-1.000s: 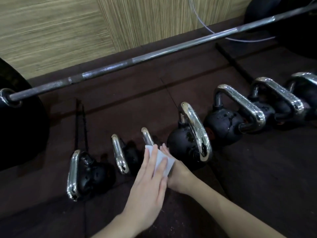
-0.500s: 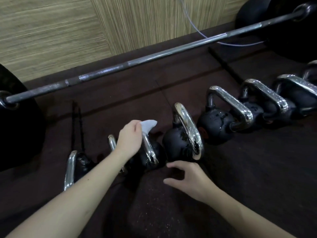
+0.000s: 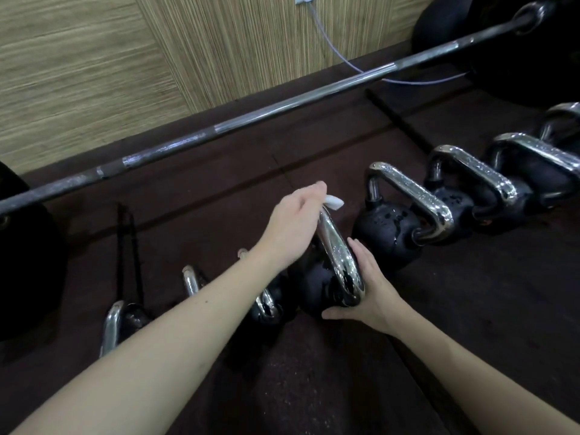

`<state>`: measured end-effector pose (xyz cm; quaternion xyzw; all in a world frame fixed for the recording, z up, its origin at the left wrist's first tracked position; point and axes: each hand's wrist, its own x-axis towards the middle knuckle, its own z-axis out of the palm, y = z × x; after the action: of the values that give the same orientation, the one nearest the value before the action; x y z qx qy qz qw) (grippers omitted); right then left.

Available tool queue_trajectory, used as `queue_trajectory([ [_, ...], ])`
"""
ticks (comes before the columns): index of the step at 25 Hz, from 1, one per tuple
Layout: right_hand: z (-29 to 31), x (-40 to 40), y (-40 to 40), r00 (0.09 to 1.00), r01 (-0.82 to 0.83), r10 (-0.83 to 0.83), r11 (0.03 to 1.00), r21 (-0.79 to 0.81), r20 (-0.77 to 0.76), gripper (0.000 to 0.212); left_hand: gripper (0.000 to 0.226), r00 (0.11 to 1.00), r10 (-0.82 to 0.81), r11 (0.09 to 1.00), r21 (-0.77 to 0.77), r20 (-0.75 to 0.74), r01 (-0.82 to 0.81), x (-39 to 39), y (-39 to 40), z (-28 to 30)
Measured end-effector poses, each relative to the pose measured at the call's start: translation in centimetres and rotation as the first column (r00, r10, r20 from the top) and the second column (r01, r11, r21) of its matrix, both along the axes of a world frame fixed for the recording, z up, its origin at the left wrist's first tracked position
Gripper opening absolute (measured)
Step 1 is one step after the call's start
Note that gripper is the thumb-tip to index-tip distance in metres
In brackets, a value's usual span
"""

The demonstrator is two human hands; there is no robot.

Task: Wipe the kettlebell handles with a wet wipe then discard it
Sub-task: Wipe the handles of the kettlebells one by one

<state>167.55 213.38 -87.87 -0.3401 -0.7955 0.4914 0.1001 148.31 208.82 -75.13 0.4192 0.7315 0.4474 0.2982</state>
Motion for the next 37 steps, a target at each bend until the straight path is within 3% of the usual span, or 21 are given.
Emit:
queue_trajectory([
  [2, -0.6, 0.1, 0.2, 1.000, 0.000, 0.000, 1.000, 0.003, 0.004, 0.157, 0.046, 0.999, 0.048, 0.997, -0.067, -0.015, -0.049, -1.2, 1.7, 0.1],
  [5, -0.7, 0.2, 0.6, 1.000, -0.005, 0.005, 1.000, 0.003, -0.015, 0.157, 0.037, 0.996, -0.074, 0.980, -0.190, -0.041, 0.065, -2.0, 3.0, 0.4],
  [6, -0.7, 0.1, 0.6, 1.000, 0.000, 0.000, 1.000, 0.002, -0.016, 0.157, 0.036, 0.990, -0.123, 0.979, -0.173, -0.071, 0.110, -1.6, 2.6, 0.2],
  [8, -0.9, -0.1, 0.4, 0.999, 0.005, -0.004, 1.000, 0.027, -0.032, 0.156, 0.034, 0.923, -0.215, 0.975, -0.024, -0.319, 0.219, 0.0, -0.3, -0.6],
  [10, -1.3, 0.0, 0.6, 0.999, 0.005, -0.002, 0.997, 0.072, -0.040, 0.150, 0.034, 0.699, -0.312, 0.907, 0.017, -0.644, 0.421, 2.3, -4.3, -1.3],
  [13, -1.5, 0.1, 0.8, 0.999, -0.023, 0.025, 0.995, 0.099, -0.023, 0.130, 0.050, 0.269, -0.440, 0.736, -0.172, -0.857, 0.654, 4.0, -7.6, -2.2],
  [15, -1.3, 0.1, 0.8, 0.999, -0.012, 0.015, 0.997, 0.081, -0.034, 0.133, 0.053, 0.180, -0.464, 0.690, -0.226, -0.867, 0.687, 2.5, -6.6, -2.2],
  [17, -1.4, 0.0, 0.7, 0.999, -0.002, 0.006, 0.996, 0.085, -0.048, 0.149, 0.053, 0.354, -0.435, 0.771, -0.139, -0.828, 0.622, 0.6, -3.9, -1.1],
  [19, -1.0, 0.0, 0.6, 0.999, 0.001, 0.002, 0.999, 0.048, -0.051, 0.156, 0.051, 0.681, -0.359, 0.890, -0.013, -0.638, 0.457, -0.9, -1.2, 0.3],
  [20, -0.8, 0.0, 0.6, 0.998, -0.007, 0.010, 0.999, 0.051, -0.058, 0.156, 0.050, 0.793, -0.315, 0.927, 0.011, -0.522, 0.375, -0.8, -0.3, 0.7],
  [21, -0.7, 0.0, 0.5, 0.998, -0.003, 0.007, 0.998, 0.058, -0.063, 0.156, 0.048, 0.826, -0.293, 0.937, 0.026, -0.482, 0.348, -0.3, 0.0, 0.8],
  [22, -1.0, 0.1, 0.6, 0.998, 0.003, 0.001, 0.998, 0.063, -0.060, 0.156, 0.044, 0.771, -0.302, 0.930, 0.002, -0.561, 0.366, 0.4, -0.5, 0.7],
  [23, -0.9, 0.2, 0.5, 0.999, 0.006, -0.004, 0.997, 0.073, -0.038, 0.154, 0.038, 0.633, -0.340, 0.900, -0.046, -0.696, 0.433, 1.1, -1.5, 0.1],
  [25, -1.2, 0.3, 0.6, 1.000, -0.001, 0.002, 0.994, 0.105, -0.007, 0.142, 0.038, 0.249, -0.383, 0.781, -0.167, -0.890, 0.602, 2.6, -4.7, -1.6],
  [27, -0.9, 0.1, 0.6, 0.999, -0.051, 0.049, 0.992, 0.118, 0.020, 0.116, 0.053, -0.071, -0.366, 0.658, -0.312, -0.928, 0.686, 3.6, -7.3, -3.7],
  [29, -0.2, -0.1, 0.4, 0.999, -0.030, 0.032, 0.996, 0.080, -0.027, 0.094, 0.061, -0.228, -0.305, 0.618, -0.374, -0.925, 0.692, 3.2, -7.2, -4.6],
  [30, -0.4, 0.0, 0.5, 1.000, -0.005, 0.006, 0.999, 0.051, -0.026, 0.095, 0.059, -0.183, -0.283, 0.626, -0.326, -0.942, 0.708, 2.7, -6.5, -4.5],
  [31, -0.6, 0.1, 0.5, 1.000, 0.015, -0.014, 0.997, 0.070, -0.004, 0.111, 0.054, -0.060, -0.283, 0.646, -0.236, -0.957, 0.726, 2.0, -5.4, -4.2],
  [34, -1.4, 0.2, 0.6, 1.000, 0.006, -0.006, 0.999, 0.039, -0.005, 0.152, 0.031, 0.483, -0.323, 0.825, 0.009, -0.814, 0.565, 0.1, -1.8, -1.3],
  [36, -1.1, 0.1, 0.7, 0.999, -0.004, 0.004, 1.000, 0.009, -0.040, 0.154, 0.039, 0.839, -0.285, 0.945, 0.012, -0.464, 0.328, -1.3, 0.0, -0.5],
  [37, -0.9, 0.1, 0.7, 0.999, -0.013, 0.014, 1.000, 0.017, -0.047, 0.154, 0.046, 0.952, -0.214, 0.977, -0.033, -0.217, 0.212, -1.8, 0.9, -0.2],
])
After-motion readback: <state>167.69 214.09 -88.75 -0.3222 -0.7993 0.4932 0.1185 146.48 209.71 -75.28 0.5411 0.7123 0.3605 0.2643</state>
